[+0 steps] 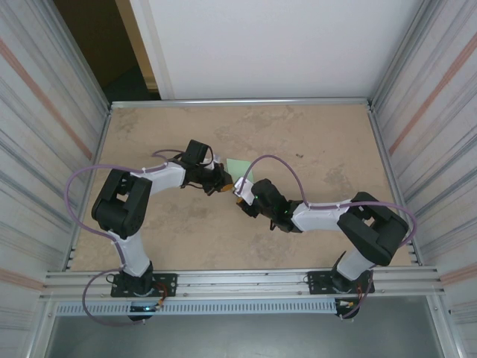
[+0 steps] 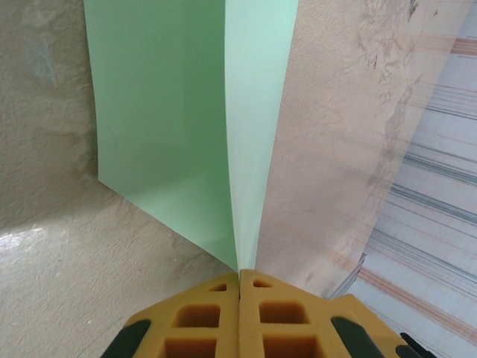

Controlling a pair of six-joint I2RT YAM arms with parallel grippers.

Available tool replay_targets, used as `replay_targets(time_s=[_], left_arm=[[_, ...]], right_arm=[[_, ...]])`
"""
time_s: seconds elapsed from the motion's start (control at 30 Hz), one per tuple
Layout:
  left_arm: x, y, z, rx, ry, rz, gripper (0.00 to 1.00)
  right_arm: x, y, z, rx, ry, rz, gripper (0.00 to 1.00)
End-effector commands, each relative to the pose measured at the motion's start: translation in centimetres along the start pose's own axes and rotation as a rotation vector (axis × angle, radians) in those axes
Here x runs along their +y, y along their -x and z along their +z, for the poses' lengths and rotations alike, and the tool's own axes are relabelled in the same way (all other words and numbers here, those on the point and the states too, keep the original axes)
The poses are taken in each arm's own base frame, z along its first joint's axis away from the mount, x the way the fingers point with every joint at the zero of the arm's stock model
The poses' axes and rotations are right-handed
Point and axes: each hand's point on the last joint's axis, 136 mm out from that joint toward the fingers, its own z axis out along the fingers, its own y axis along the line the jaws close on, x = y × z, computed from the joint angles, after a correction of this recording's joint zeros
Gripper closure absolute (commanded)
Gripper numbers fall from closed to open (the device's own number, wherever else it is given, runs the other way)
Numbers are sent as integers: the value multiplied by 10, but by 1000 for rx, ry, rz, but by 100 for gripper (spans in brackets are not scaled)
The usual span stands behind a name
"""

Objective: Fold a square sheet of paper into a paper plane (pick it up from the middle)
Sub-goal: Third fold the triangle at the center of the table.

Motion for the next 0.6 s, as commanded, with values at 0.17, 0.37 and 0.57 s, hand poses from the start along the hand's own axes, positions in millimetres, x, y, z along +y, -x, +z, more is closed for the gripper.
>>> replay_targets(time_s=[0.17,0.37,0.57], left_arm=[[0,-3,-6,-1,3,-12,97],[7,1,-22,-44,22,-24,80],[4,19,-55,-149,11,14,71]], right_arm=[[9,6,-2,-11,61,9,82],[17,2,-5,5,150,52,98],[30,-3,-8,50,286,152,100]])
